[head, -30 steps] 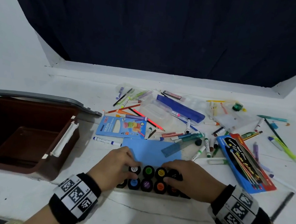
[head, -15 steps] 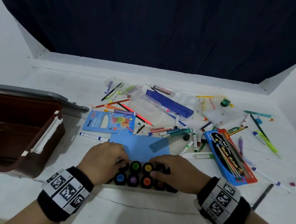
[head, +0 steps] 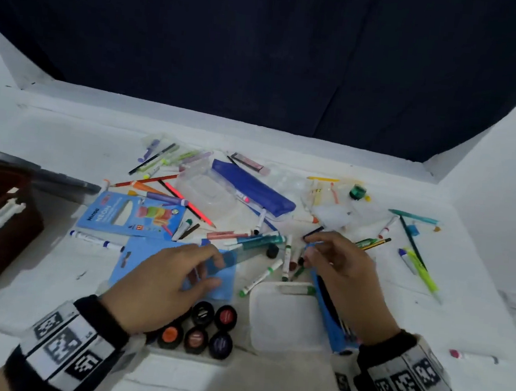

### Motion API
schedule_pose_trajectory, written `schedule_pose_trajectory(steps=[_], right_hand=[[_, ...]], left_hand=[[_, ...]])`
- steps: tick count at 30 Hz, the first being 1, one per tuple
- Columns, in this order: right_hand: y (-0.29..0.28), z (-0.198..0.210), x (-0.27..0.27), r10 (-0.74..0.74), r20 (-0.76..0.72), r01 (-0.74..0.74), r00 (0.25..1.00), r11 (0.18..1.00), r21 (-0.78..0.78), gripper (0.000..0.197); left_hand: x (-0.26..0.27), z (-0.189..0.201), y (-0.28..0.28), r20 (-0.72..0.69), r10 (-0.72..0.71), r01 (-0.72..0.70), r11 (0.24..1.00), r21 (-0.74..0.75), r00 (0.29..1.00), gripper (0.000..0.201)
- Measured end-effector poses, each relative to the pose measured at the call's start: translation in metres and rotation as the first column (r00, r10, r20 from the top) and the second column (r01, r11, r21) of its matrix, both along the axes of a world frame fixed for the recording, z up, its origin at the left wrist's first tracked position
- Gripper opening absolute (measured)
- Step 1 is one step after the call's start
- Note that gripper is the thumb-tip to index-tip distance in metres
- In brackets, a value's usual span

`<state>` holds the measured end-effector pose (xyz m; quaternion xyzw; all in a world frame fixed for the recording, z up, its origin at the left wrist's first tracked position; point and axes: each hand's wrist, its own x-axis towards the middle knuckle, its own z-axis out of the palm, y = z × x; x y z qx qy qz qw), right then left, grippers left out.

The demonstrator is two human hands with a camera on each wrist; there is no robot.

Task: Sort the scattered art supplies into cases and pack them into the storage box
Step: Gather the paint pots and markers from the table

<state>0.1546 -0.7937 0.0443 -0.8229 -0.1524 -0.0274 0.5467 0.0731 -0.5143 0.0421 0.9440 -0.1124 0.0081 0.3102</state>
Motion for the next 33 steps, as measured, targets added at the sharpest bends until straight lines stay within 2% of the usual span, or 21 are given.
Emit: schedule_pose_trajectory(steps=[4, 6, 9, 12, 16, 18, 22, 26, 28, 30, 33], right_hand=[[-0.049, 0.019, 0.041, -0.055, 0.063, 0.058, 0.997, 0.997, -0.058, 0.013], [-0.07, 0.021, 0.069, -0.067, 0.088, 0.079, 0.994, 0.986, -0.145, 0.012], [-0.098, 0.014, 0.123, -0.058, 0.13, 0.096, 0.99, 0.947, -0.306, 0.011], [-0.118, 0.001, 0.179, -0.022, 0.07, 0.054, 0.997, 0.869, -0.491, 0.018], [-0.127, -0.016, 0.241, 0.082, 0.029, -0.038, 0.996, 0.705, -0.709, 0.043], [-0.122, -0.024, 0.264, 0.097, 0.001, -0.065, 0.995, 0.674, -0.736, 0.05], [-0.108, -0.037, 0.29, 0.089, -0.089, -0.126, 0.992, 0.681, -0.721, 0.049], [-0.101, -0.046, 0.302, 0.094, -0.04, -0.088, 0.995, 0.587, -0.805, 0.043], [-0.099, -0.046, 0.303, 0.094, 0.006, -0.047, 0.996, 0.553, -0.832, 0.039], [-0.098, -0.042, 0.3, 0.095, 0.039, -0.022, 0.995, 0.566, -0.824, 0.035], [-0.096, -0.033, 0.288, 0.1, 0.088, -0.001, 0.991, 0.669, -0.743, 0.029]], left_hand=[[0.028, 0.013, -0.034, 0.042, -0.062, 0.065, 0.996, -0.068, 0.997, 0.009], [0.049, 0.014, -0.053, 0.045, -0.096, 0.099, 0.992, -0.083, 0.994, 0.008], [0.083, 0.009, -0.073, 0.034, -0.059, 0.064, 0.988, -0.139, 0.998, 0.011], [0.112, -0.002, -0.082, -0.06, -0.039, 0.032, 0.994, -0.106, 0.997, 0.025], [0.138, -0.018, -0.083, -0.177, -0.011, 0.001, 0.999, -0.054, 0.984, 0.023], [0.145, -0.021, -0.085, -0.219, -0.023, 0.012, 0.999, -0.051, 0.976, 0.024], [0.151, -0.024, -0.083, -0.276, -0.068, 0.058, 0.997, -0.046, 0.959, 0.008], [0.153, -0.029, -0.075, -0.284, -0.041, 0.032, 0.999, -0.036, 0.958, 0.02], [0.154, -0.031, -0.072, -0.288, -0.041, 0.028, 0.998, -0.052, 0.957, 0.019], [0.156, -0.031, -0.072, -0.287, -0.035, 0.008, 0.995, -0.095, 0.957, 0.015], [0.157, -0.031, -0.072, -0.308, -0.019, -0.034, 0.985, -0.167, 0.951, 0.012]])
